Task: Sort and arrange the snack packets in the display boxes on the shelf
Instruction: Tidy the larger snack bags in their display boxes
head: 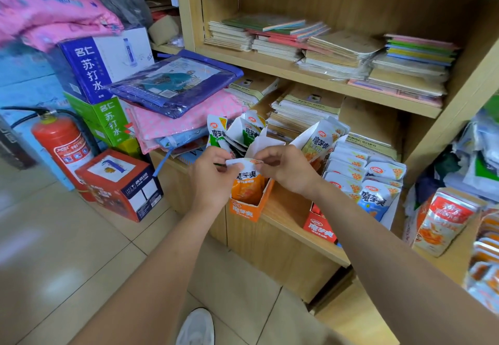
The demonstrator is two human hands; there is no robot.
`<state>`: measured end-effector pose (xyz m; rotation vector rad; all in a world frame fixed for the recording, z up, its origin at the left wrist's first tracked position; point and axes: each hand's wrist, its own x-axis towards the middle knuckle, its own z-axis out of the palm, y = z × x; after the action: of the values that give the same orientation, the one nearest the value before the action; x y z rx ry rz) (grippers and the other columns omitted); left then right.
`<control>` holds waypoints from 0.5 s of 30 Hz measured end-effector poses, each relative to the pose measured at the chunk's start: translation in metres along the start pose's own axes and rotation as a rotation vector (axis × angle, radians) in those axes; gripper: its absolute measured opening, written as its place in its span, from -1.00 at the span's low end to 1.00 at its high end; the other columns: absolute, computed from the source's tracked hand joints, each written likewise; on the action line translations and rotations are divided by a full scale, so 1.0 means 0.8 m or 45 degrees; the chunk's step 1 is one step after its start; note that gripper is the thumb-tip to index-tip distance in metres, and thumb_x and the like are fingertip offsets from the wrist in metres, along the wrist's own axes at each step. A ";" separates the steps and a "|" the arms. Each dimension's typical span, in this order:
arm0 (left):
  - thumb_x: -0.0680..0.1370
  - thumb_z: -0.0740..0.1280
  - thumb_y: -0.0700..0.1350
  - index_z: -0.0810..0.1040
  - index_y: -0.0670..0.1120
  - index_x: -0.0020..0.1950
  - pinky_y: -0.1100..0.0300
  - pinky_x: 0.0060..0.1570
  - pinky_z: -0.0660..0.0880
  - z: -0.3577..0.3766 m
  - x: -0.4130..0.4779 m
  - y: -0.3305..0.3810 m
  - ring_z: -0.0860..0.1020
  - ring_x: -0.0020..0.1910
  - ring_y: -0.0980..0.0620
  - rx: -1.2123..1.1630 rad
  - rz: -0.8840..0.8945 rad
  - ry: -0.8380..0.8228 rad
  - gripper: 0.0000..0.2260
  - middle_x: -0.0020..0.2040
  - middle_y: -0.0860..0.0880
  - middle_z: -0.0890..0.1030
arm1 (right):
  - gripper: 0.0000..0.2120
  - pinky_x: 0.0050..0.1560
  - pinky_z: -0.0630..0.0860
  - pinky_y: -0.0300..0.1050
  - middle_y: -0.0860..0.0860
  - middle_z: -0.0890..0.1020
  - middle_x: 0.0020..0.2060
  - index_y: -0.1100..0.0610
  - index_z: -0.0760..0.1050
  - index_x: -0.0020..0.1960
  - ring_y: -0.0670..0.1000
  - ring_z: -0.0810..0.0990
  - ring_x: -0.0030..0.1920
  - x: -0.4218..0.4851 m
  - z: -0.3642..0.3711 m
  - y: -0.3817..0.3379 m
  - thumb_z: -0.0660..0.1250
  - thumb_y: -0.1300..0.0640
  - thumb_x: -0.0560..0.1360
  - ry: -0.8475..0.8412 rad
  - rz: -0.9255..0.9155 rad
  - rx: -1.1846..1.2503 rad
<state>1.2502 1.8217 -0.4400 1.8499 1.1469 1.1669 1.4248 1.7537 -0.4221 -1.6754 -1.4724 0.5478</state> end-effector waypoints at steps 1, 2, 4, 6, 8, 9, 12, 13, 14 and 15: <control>0.42 0.58 -0.12 0.60 -0.01 -0.07 0.47 -0.26 0.44 0.004 0.002 0.000 0.57 -0.27 0.32 -0.004 0.004 -0.002 -0.80 -0.21 0.13 0.61 | -0.88 -0.06 0.58 -0.16 -0.04 0.71 -0.14 0.13 0.68 0.03 -0.11 0.66 -0.11 0.000 0.001 0.001 0.48 0.16 0.50 0.001 -0.020 -0.040; 0.41 0.59 -0.11 0.58 0.00 -0.06 0.39 -0.23 0.49 0.009 0.005 -0.001 0.59 -0.25 0.29 0.001 0.012 0.001 -0.78 -0.19 0.11 0.62 | -0.86 -0.05 0.58 -0.14 -0.03 0.71 -0.13 0.12 0.69 0.03 -0.07 0.66 -0.10 0.000 0.003 0.001 0.50 0.14 0.48 0.006 -0.042 -0.107; 0.40 0.59 -0.08 0.55 0.00 -0.02 0.28 -0.21 0.52 0.017 0.010 -0.005 0.61 -0.22 0.22 -0.007 0.017 0.008 -0.72 -0.15 0.10 0.62 | -0.88 -0.07 0.57 -0.11 -0.03 0.70 -0.15 0.11 0.69 0.00 -0.04 0.64 -0.11 0.001 0.009 0.002 0.50 0.14 0.48 0.056 -0.077 -0.262; 0.39 0.60 -0.08 0.50 -0.01 0.01 0.22 -0.20 0.55 0.022 0.007 -0.012 0.61 -0.19 0.18 -0.026 0.060 0.027 -0.67 -0.08 0.06 0.60 | -0.93 -0.16 0.47 -0.13 -0.10 0.63 -0.28 0.10 0.63 -0.15 -0.04 0.57 -0.19 0.003 0.014 0.005 0.46 0.13 0.51 0.132 -0.078 -0.365; 0.39 0.59 -0.07 0.45 -0.02 0.06 0.14 -0.12 0.56 0.028 -0.006 -0.023 0.59 -0.06 0.07 0.003 0.101 0.017 -0.61 0.03 0.04 0.54 | -0.78 -0.22 0.34 -0.15 -0.19 0.48 -0.40 -0.02 0.48 -0.26 -0.04 0.47 -0.26 0.004 0.018 0.010 0.42 0.13 0.53 0.195 -0.058 -0.398; 0.38 0.58 -0.03 0.44 -0.02 0.14 0.10 -0.05 0.54 0.032 -0.015 -0.029 0.55 0.04 0.01 0.048 0.079 -0.037 -0.55 0.09 0.04 0.50 | -0.74 -0.23 0.30 -0.15 -0.19 0.43 -0.43 -0.05 0.44 -0.28 -0.03 0.44 -0.28 0.005 0.018 0.011 0.42 0.15 0.53 0.224 -0.051 -0.400; 0.29 0.58 0.18 0.25 0.09 0.45 -0.07 0.13 0.51 0.043 -0.039 -0.043 0.42 0.29 -0.05 0.229 -0.040 -0.299 -0.17 0.29 0.02 0.34 | -0.77 -0.28 0.37 -0.07 -0.07 0.48 -0.44 0.06 0.49 -0.29 0.06 0.47 -0.30 0.010 0.016 0.012 0.42 0.18 0.52 0.271 -0.050 -0.395; 0.27 0.58 0.22 0.16 0.11 0.50 -0.13 0.15 0.52 0.046 -0.041 -0.044 0.40 0.32 -0.08 0.301 -0.019 -0.337 -0.07 0.32 0.00 0.30 | -0.80 -0.27 0.45 -0.02 0.01 0.54 -0.41 0.14 0.54 -0.27 0.09 0.51 -0.28 0.012 0.015 0.011 0.42 0.18 0.52 0.281 -0.046 -0.386; 0.28 0.58 0.22 0.09 0.11 0.54 -0.16 0.13 0.53 0.049 -0.042 -0.045 0.40 0.33 -0.12 0.356 0.024 -0.347 -0.02 0.33 -0.02 0.28 | -0.83 -0.24 0.51 0.03 0.09 0.59 -0.37 0.20 0.58 -0.23 0.12 0.54 -0.27 0.014 0.014 0.011 0.42 0.18 0.52 0.295 -0.046 -0.381; 0.31 0.57 0.22 0.03 0.09 0.57 -0.16 0.10 0.54 0.051 -0.040 -0.045 0.41 0.30 -0.15 0.395 0.072 -0.341 0.01 0.32 -0.05 0.27 | -0.85 -0.21 0.54 0.07 0.13 0.61 -0.34 0.22 0.60 -0.20 0.14 0.57 -0.25 0.016 0.012 0.011 0.42 0.18 0.52 0.312 -0.036 -0.374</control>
<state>1.2693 1.8033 -0.4974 2.2071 1.1761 0.7700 1.4253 1.7689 -0.4322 -1.8680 -1.4432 0.1054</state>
